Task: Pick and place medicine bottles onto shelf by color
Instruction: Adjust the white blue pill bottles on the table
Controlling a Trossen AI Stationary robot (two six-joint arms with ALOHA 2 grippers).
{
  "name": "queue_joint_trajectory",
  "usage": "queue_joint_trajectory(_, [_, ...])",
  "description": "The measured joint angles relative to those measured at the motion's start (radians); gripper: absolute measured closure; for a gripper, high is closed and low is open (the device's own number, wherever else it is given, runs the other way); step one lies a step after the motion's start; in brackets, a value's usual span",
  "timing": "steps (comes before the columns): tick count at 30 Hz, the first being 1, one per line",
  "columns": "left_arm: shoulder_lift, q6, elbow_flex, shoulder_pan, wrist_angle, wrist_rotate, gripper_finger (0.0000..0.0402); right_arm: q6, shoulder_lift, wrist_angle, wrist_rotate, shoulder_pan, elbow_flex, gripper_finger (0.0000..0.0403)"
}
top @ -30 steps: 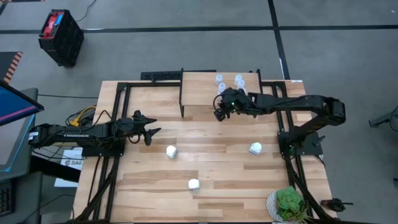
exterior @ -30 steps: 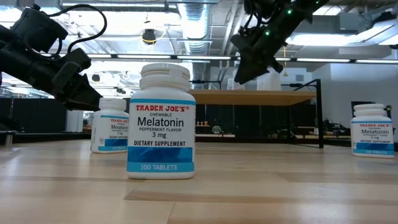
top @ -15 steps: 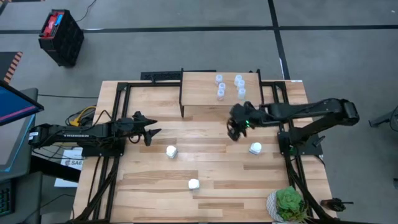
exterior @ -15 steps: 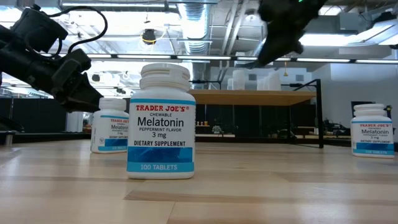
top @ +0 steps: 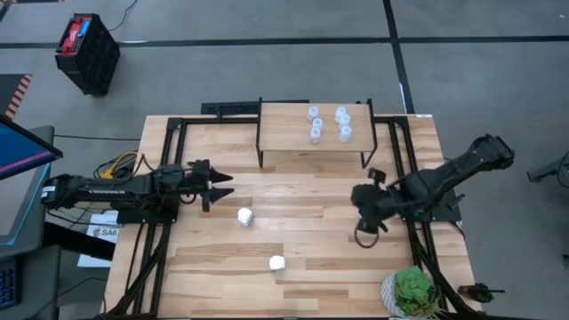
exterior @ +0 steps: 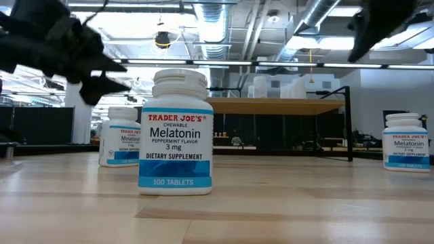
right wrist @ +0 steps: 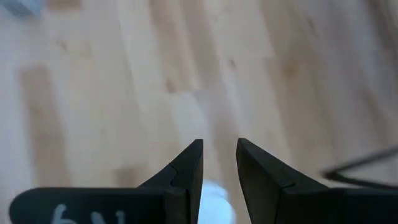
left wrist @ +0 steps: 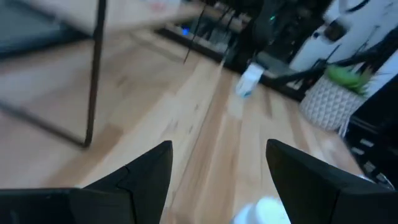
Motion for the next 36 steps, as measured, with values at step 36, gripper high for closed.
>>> queue_joint_trajectory(36, [0.000,0.091,0.062,-0.033,0.045,-0.227,0.0155,-0.100,-0.829,0.673,0.219,0.020,-0.618,0.0332])
